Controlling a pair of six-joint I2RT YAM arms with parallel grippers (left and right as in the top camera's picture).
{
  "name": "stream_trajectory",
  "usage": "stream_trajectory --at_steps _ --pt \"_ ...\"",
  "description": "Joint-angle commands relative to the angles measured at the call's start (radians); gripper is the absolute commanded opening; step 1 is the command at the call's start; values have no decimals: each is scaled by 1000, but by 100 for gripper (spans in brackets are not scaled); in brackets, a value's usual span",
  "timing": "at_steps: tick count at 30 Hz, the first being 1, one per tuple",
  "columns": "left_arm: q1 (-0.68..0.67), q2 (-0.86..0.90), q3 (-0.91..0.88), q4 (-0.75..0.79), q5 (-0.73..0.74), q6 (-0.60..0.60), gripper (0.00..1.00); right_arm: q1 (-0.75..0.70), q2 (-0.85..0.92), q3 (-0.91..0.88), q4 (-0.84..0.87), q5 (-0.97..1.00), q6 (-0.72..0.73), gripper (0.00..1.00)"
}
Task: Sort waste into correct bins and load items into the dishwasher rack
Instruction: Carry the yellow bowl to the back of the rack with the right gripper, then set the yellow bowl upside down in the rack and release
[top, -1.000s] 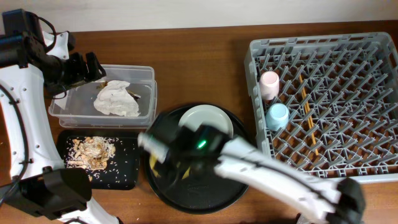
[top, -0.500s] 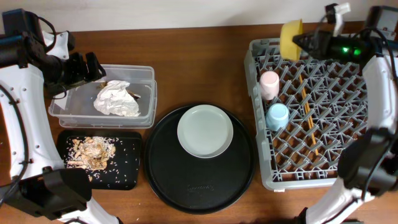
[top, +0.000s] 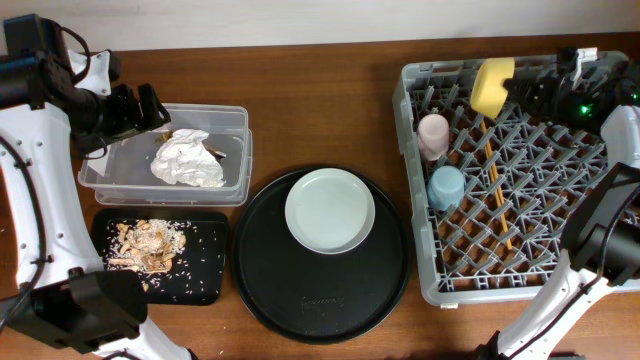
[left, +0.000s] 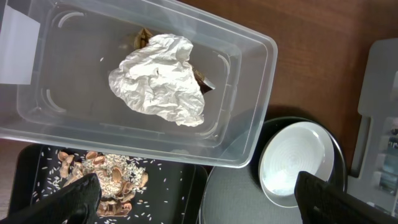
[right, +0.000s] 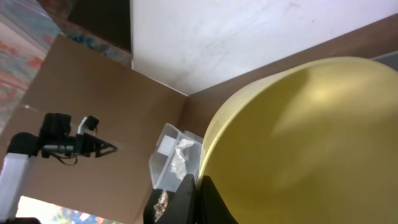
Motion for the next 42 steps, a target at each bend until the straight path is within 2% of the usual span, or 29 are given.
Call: stream_trajectory --at_steps 1,11,16,18,22,23,24,26,29,30,33,34,36,40,42 --pt "2 -4 3 0 -3 -6 99 5 9 -13 10 -49 55 4" --pt "2 -4 3 0 -3 -6 99 39 9 -14 21 -47 52 4" --pt "2 -4 3 0 -3 -6 99 26 9 -38 18 53 50 4" --pt "2 -4 3 0 -3 -6 99 11 9 -44 -21 117 50 4" --pt "2 -4 3 0 -3 -6 99 -71 9 -44 -105 116 51 4" --pt "2 -4 3 0 -3 -6 99 -93 9 -44 -126 116 50 6" --pt "2 -4 3 0 -3 -6 99 -120 9 -44 -146 116 50 24" --pt "2 -4 3 0 -3 -6 99 -171 9 -44 -168 116 51 43" --pt "2 -4 3 0 -3 -6 99 -229 6 -44 -175 116 55 53" --pt "2 -4 3 0 -3 -6 99 -245 -1 -44 -179 120 56 54" --pt "2 -4 3 0 -3 -6 99 -268 -68 -37 -237 311 81 54" --pt "2 -4 3 0 -3 -6 99 -259 -130 -16 -289 496 81 54" --pt "2 -4 3 0 -3 -6 99 -233 -219 7 -350 681 81 54" --pt "2 -4 3 0 -3 -6 99 -52 -509 8 -484 943 81 54" --pt "2 -4 3 0 -3 -6 99 133 -618 8 -575 1057 81 54"
